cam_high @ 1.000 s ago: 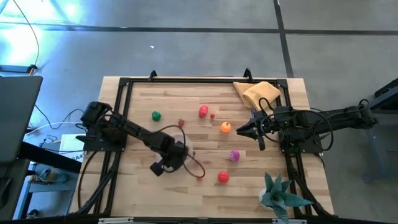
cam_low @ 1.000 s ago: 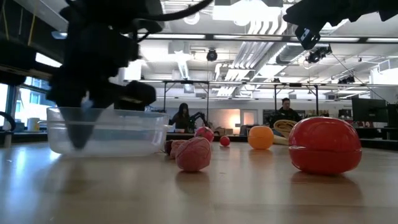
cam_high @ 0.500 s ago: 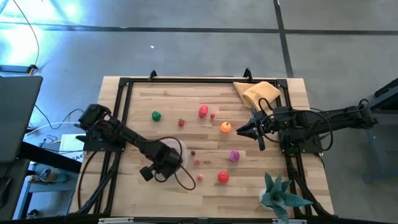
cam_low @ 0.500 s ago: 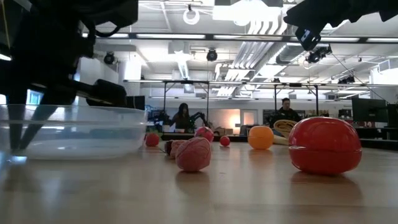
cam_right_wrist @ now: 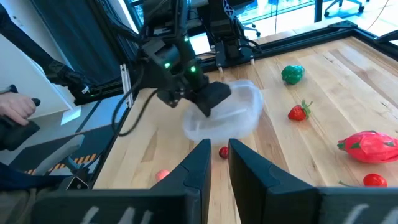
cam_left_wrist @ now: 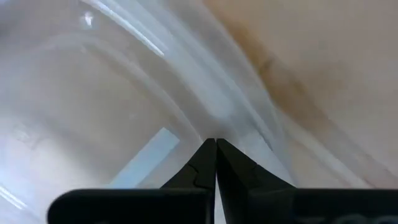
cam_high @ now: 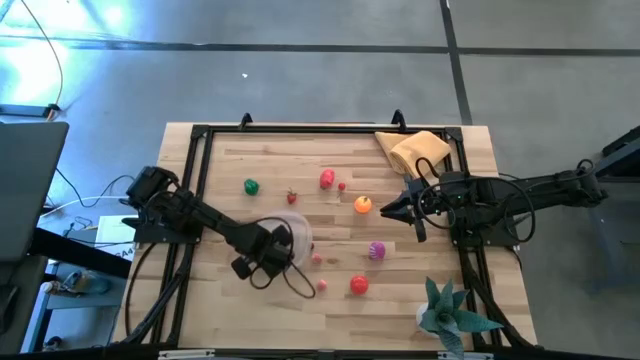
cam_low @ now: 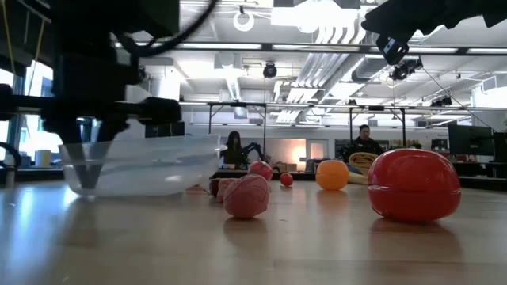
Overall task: Pick and placing Produce into tupperware
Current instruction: Move the transparent container to the middle left of the table, then put the orange into the transparent container
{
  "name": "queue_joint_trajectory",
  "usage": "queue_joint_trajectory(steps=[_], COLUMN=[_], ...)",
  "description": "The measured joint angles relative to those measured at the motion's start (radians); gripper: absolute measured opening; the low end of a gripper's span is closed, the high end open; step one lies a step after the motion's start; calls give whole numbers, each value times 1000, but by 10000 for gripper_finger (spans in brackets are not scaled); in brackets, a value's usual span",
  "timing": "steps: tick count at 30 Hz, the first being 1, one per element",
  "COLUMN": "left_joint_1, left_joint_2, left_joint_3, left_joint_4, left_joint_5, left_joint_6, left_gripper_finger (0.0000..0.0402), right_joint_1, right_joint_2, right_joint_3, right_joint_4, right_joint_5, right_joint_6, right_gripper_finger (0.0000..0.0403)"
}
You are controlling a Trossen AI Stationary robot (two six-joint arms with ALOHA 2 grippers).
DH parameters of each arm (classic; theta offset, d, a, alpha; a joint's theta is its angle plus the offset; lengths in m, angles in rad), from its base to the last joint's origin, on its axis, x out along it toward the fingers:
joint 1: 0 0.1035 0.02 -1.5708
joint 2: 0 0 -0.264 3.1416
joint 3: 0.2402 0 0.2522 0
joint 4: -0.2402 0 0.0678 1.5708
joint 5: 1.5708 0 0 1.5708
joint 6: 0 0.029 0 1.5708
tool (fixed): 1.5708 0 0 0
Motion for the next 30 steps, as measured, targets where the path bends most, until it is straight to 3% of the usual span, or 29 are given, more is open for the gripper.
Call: queue_joint_trajectory(steps=[13, 20, 24, 30], left_joint_1=[-8, -35, -37, -5], left_joint_2=[-8, -8, -8, -10], left_joint_3=[6, 104, 159, 222], left_joint_4=[5, -42, -137, -313], left_joint_5=[29, -21, -79, -303], left_joint_6=[-28, -32, -57, -141], left_gripper_finger=[3, 3, 3, 3], right_joint_1=[0, 0, 0, 0], right_joint_2=[0, 0, 0, 0], right_joint_3=[0, 0, 0, 0], right_joint_4=[-11, -14, -14, -14], right_joint_5=[0, 0, 0, 0], right_joint_6=[8, 8, 8, -13], right_gripper_finger=[44, 44, 44, 44])
